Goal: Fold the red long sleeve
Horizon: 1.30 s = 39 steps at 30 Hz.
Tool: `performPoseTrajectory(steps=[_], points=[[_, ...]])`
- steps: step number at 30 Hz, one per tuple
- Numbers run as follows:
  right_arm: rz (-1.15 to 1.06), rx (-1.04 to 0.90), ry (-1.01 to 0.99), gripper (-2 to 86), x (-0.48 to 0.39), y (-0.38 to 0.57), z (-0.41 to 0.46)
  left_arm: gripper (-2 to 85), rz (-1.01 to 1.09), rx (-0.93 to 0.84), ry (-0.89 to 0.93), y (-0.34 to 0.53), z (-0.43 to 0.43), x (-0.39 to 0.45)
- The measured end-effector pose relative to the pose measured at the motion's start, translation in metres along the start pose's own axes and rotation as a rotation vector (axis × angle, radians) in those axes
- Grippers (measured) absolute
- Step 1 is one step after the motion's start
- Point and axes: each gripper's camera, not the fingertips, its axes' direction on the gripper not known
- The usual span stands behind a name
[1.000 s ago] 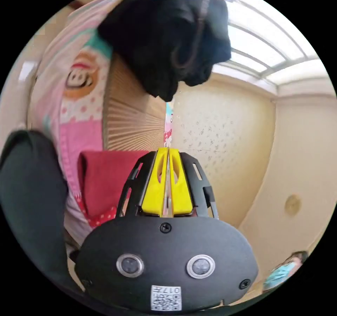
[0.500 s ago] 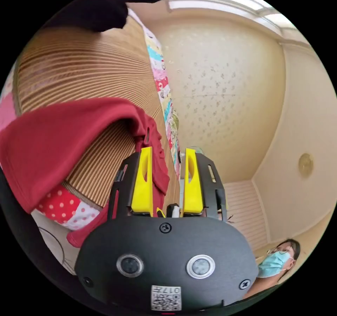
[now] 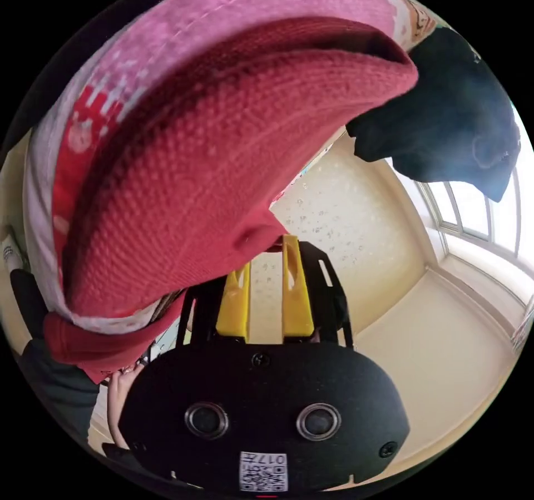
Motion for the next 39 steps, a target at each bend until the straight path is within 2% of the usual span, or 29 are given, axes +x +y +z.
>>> performPoseTrajectory(steps=[5, 8, 10, 11, 13, 14, 16, 17, 18, 19, 20, 22, 24, 27, 30, 32, 34, 37, 39], points=[[-0.006, 0.002, 0.014, 1.4, 0.003, -0.005, 0.001, 4.8, 0.401, 0.056, -0.208, 0.039, 0.033, 0.05], [-0.013, 0.003, 0.031, 1.4, 0.002, -0.008, 0.002, 4.8, 0.771, 0.054, -0.33, 0.099, 0.093, 0.103], [-0.017, 0.003, 0.042, 1.4, 0.001, -0.01, 0.004, 4.7, 1.212, 0.004, -0.436, 0.197, 0.165, 0.133], [-0.02, 0.002, 0.049, 1.4, 0.0, -0.011, 0.004, 4.7, 1.326, -0.015, -0.473, 0.227, 0.186, 0.133], [-0.021, 0.002, 0.052, 1.4, 0.0, -0.014, 0.005, 4.7, 1.702, -0.141, -0.62, 0.34, 0.272, 0.095], [-0.02, 0.002, 0.049, 1.4, 0.001, -0.016, 0.006, 4.8, 1.776, -0.198, -0.661, 0.365, 0.295, 0.076], [-0.016, 0.002, 0.04, 1.4, 0.003, -0.018, 0.007, 5.1, 1.998, -0.529, -0.902, 0.444, 0.386, -0.032], [-0.013, 0.002, 0.033, 1.4, 0.004, -0.02, 0.008, 5.2, 2.028, -0.627, -0.99, 0.457, 0.407, -0.066], [-0.011, 0.002, 0.029, 1.4, 0.005, -0.021, 0.008, 5.8, 2.036, -0.781, -1.171, 0.473, 0.439, -0.136], [-0.008, 0.003, 0.023, 1.4, 0.006, -0.023, 0.009, 6.7, 2.009, -0.84, -1.297, 0.48, 0.457, -0.198], [-0.007, 0.002, 0.019, 1.4, 0.006, -0.026, 0.01, 6.8, 2.007, -0.861, -1.324, 0.482, 0.46, -0.224], [-0.006, 0.002, 0.018, 1.4, 0.006, -0.029, 0.012, 7.1, 1.987, -0.922, -1.334, 0.485, 0.454, -0.294], [-0.006, 0.002, 0.018, 1.4, 0.006, -0.032, 0.014, 7.3, 1.884, -0.949, -1.316, 0.477, 0.442, -0.32], [-0.006, 0.002, 0.018, 1.4, 0.005, -0.038, 0.018, 8.0, 1.728, -0.942, -1.159, 0.455, 0.406, -0.325], [-0.004, 0.004, 0.012, 1.4, 0.004, -0.045, 0.022, 9.9, 1.676, -0.832, -1.107, 0.429, 0.359, -0.315], [-0.005, 0.003, 0.014, 1.4, 0.002, -0.051, 0.026, 10.4, 1.697, -0.697, -1.094, 0.416, 0.327, -0.306], [-0.005, 0.0, 0.016, 1.4, 0.0, -0.056, 0.029, 10.4, 1.69, -0.488, -1.128, 0.395, 0.295, -0.301], [0.022, -0.034, 0.007, 1.3, -0.001, -0.069, 0.034, 7.8, 1.615, -0.425, -1.202, 0.36, 0.296, -0.327], [0.056, -0.072, 0.014, 1.3, -0.002, -0.081, 0.039, 6.2, 1.653, -0.419, -1.208, 0.354, 0.305, -0.341]])
